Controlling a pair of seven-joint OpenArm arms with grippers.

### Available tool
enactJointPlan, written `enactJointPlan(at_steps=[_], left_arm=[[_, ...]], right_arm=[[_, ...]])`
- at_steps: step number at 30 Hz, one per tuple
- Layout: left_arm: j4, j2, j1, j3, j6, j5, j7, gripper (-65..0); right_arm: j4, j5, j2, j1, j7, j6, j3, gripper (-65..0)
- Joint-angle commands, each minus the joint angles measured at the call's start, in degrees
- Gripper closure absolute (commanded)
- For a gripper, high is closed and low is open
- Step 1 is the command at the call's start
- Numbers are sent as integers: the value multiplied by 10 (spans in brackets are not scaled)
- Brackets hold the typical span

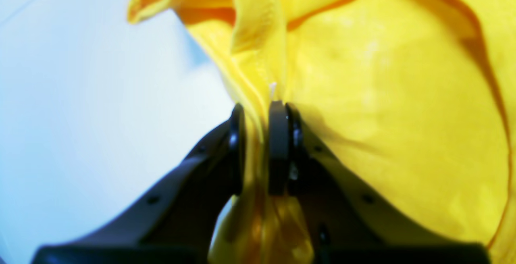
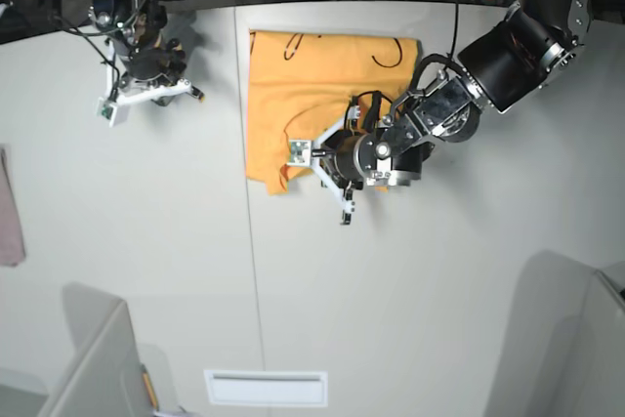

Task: Fold the T-shirt properly

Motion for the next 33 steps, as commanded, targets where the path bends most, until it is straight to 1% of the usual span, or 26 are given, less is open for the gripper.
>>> enactJointPlan(at_steps=[1, 17, 20, 22, 23, 24, 26, 28, 29, 31, 32, 33], left_arm=[[-1, 0, -10, -4, -2, 4, 2, 0], [-4, -1, -29, -5, -2, 1, 9, -3], [1, -1, -39, -5, -2, 3, 9, -275], [10, -1, -52, -5, -2, 0, 9, -410], [20, 0, -58, -5, -2, 0, 9, -467], [31, 0, -66, -5, -2, -1, 9, -510], [55, -1, -81, -6, -2, -1, 9, -553], [87, -2, -93, -14, -2, -1, 18, -556], [110, -2, -94, -33, -2, -1, 42, -556], [165, -1, -78, -97, -2, -4, 98, -555], [193, -1, -63, -134, -2, -11, 118, -555], [226, -1, -39, -185, -2, -24, 135, -550]], right_arm=[[9, -1, 3, -1, 9, 2, 4, 0], [8, -1, 4, 4, 9, 2, 0, 0], [8, -1, 4, 4, 9, 2, -1, 0], [8, -2, 5, 4, 9, 2, -1, 0], [8, -2, 7, 4, 9, 2, -1, 0], [8, -2, 7, 4, 9, 2, -1, 0], [8, -2, 6, 4, 9, 2, -1, 0], [8, -2, 6, 4, 9, 2, -1, 0], [9, -2, 6, 4, 9, 2, 0, 0], [11, -2, 8, 3, 16, 4, 0, 0], [12, -3, 9, -1, 30, 5, -1, 0], [13, -4, 10, -4, 49, 13, -2, 0]])
